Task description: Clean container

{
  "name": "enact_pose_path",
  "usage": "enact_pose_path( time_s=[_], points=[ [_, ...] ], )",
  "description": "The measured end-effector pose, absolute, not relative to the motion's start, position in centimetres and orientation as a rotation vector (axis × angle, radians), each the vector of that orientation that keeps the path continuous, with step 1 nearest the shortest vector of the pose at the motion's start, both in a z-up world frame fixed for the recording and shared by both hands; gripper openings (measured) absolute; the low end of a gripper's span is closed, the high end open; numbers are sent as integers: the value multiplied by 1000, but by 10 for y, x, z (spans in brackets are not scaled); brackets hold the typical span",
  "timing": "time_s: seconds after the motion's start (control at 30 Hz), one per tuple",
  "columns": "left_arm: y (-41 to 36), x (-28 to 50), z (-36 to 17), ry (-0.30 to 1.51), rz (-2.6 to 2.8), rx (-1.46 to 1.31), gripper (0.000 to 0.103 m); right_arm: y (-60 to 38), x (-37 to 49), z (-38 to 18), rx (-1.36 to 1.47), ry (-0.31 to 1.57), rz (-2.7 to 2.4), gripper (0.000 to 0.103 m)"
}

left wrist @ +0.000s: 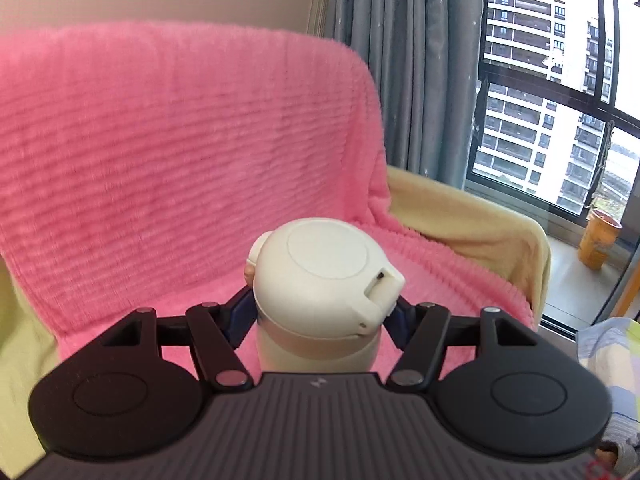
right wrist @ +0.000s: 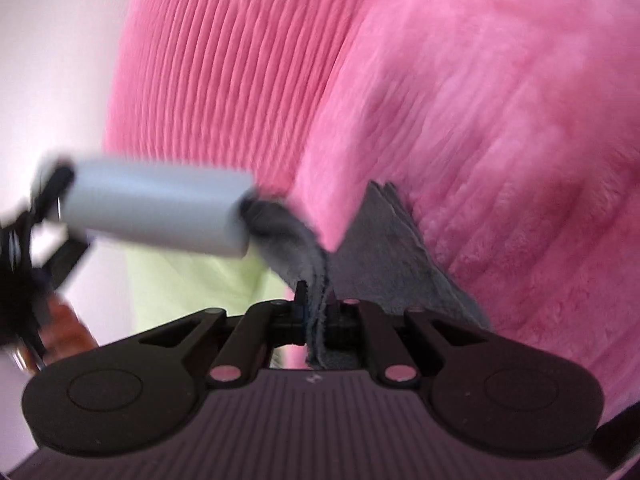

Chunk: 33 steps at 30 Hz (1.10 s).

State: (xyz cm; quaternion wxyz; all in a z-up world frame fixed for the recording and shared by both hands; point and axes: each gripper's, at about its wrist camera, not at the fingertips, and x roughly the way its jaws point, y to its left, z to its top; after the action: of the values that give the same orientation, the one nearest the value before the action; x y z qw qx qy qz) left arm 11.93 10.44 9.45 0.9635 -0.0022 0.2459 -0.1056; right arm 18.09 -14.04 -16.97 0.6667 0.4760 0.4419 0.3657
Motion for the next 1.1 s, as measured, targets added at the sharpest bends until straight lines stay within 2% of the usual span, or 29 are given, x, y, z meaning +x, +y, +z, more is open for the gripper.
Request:
enact_pose_path(
  time_s=[0.33, 0.7, 0.87, 1.1],
  points=[
    [80, 115, 131, 459, -222, -21, 66, -150, 187, -155, 1542, 799, 923, 5],
    [50, 112, 161, 412, -313, -59, 66, -120, 183, -217, 2396, 540, 961, 5],
    [35, 113, 168, 390, -348, -71, 66, -110, 188, -219, 2540, 440, 991, 5],
    [17, 109, 175, 351, -365, -60, 66, -111, 167, -224, 2628, 425, 1004, 5]
  ],
)
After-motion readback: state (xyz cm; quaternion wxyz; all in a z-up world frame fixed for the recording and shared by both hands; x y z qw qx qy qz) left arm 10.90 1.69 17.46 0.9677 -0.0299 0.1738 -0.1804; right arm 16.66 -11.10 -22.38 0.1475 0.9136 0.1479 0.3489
